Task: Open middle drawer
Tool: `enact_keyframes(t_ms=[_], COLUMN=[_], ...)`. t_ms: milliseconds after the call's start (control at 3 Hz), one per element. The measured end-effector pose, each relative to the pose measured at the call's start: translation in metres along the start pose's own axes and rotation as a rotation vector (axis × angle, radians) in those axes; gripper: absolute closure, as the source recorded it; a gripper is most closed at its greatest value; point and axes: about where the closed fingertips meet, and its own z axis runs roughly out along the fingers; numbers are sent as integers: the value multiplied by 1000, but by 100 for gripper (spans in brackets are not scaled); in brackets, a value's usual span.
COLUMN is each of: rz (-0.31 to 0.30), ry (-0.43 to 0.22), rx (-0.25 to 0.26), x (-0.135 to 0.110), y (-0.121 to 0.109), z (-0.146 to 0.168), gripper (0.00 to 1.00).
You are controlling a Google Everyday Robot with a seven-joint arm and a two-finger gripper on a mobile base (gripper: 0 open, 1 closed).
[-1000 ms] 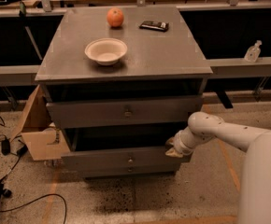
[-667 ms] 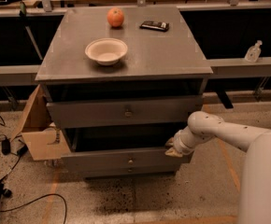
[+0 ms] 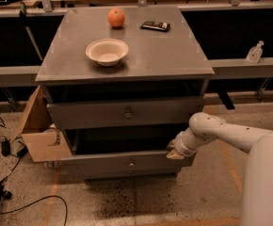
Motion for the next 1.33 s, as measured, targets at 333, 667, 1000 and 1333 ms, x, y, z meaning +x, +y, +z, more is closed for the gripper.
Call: enact_keyframes(t_ms=[333,667,1000,1333], rz=[0,0,75,141], ry=[0,0,-29,-61], rx=[0,0,-75,-164], x=[0,0,-17,-37], y=[0,0,39,79], z=[0,0,-21,-46], gripper=[51,27,4,0])
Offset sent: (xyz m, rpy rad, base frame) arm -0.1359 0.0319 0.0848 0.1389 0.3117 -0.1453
